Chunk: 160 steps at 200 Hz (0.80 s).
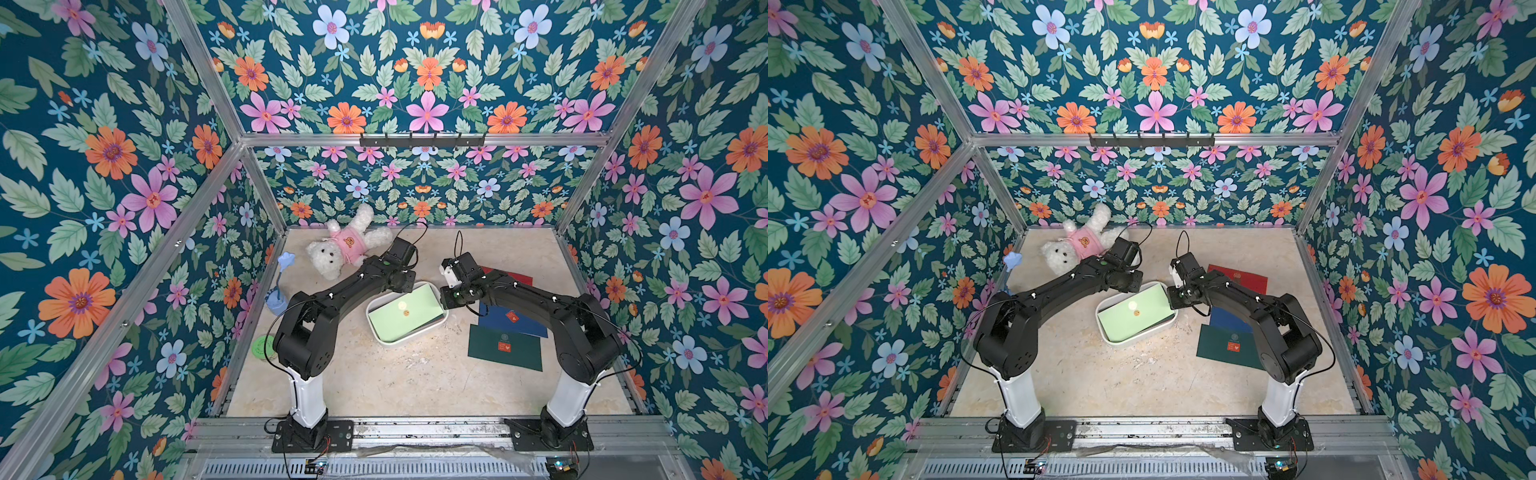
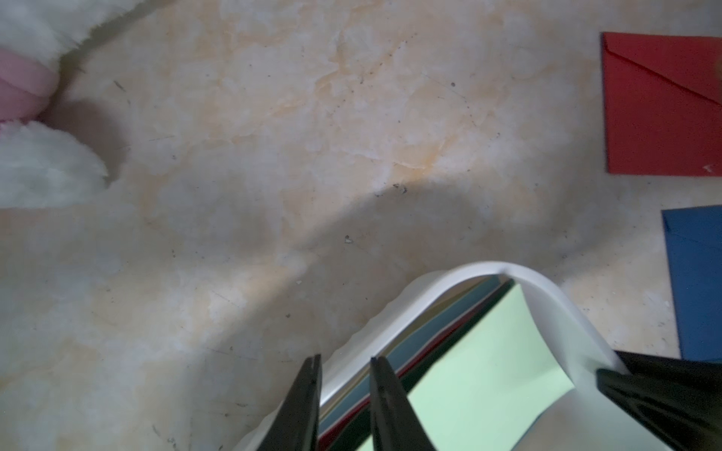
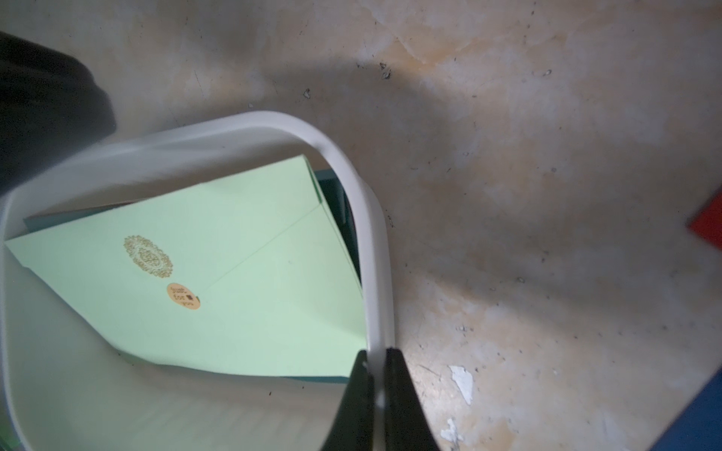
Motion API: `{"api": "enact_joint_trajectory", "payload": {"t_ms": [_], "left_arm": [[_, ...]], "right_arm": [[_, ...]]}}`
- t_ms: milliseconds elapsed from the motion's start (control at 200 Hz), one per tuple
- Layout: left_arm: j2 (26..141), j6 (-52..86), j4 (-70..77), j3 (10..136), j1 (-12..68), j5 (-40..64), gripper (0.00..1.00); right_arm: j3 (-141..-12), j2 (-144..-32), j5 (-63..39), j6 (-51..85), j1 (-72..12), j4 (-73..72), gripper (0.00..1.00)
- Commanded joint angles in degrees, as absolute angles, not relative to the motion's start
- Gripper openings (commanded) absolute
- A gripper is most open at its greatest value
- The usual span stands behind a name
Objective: Put the sealed envelopes into the storage box
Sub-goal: Place the envelope in the storage box.
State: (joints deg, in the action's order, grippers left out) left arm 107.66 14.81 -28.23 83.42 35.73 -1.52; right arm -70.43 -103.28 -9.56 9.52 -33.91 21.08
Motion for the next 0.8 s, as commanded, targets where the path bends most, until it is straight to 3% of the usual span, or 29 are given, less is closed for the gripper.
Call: {"api": "enact_joint_trajectory", "payload": {"t_ms": [0, 795], "left_arm": [[108.8, 14.2, -28.1, 84.2, 36.4, -1.6, 0.28], [112.9, 12.8, -29.6, 85.6, 39.2, 1.3, 0.29]], "right_arm": [[-70.5, -103.4, -9.5, 10.2, -34.0, 20.0, 0.08], [-70.5, -104.2, -10.9, 12.2, -34.1, 18.5, 0.08]]}}
